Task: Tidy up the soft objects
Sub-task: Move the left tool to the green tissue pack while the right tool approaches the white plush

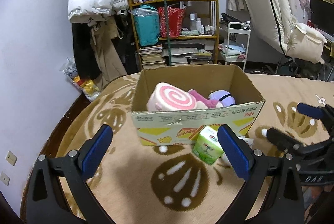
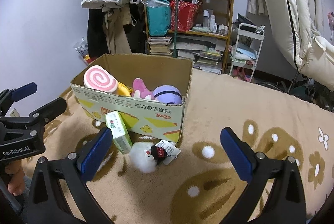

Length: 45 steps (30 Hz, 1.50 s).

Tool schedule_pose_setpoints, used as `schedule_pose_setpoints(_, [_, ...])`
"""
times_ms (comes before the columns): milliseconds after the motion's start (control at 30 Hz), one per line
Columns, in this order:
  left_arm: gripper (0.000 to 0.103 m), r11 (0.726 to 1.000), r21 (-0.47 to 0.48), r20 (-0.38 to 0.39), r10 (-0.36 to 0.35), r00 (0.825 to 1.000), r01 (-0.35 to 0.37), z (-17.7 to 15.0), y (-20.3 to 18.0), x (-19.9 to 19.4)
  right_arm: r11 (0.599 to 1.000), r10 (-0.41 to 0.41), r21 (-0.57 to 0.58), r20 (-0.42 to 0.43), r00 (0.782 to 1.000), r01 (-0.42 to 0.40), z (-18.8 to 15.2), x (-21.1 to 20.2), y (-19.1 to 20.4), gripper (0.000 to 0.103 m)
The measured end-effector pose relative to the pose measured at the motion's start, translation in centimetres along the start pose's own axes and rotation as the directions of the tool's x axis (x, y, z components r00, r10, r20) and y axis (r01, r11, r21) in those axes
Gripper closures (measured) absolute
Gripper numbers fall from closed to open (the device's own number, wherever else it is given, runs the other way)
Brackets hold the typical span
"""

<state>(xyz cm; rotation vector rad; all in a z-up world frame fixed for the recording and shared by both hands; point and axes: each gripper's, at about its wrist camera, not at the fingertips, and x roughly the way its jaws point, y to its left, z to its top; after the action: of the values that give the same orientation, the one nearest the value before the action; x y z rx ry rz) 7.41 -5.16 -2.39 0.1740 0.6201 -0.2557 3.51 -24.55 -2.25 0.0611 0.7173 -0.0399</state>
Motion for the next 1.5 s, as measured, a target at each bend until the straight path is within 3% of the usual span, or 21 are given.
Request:
schedule_pose_setpoints(533, [0.003, 0.997, -0.022, -0.087, -0.073, 0.993, 0.072, 0.6, -1.3, 5.2, 1.0, -0.012, 0.006, -0.097, 0.995, 0.012, -0.3, 4.3, -0.4, 0.0])
schedule_pose_setpoints(967, [0.003, 0.983, -0.078, -0.207, -0.178, 0.962, 0.165, 0.0, -2.2, 8.5, 1.0, 0.007, 0.004, -0.205, 0.979, -0.007, -2.0, 7.3, -0.4, 0.005])
schedule_pose_setpoints(1500, [0.003, 0.984, 0.001, -0.306, -0.168, 0.937, 0.177, -1.7, -5.2, 11.3, 0.994, 0.094, 0.081, -0.294, 0.951, -0.073, -4.1, 11.1, -1.0, 0.013])
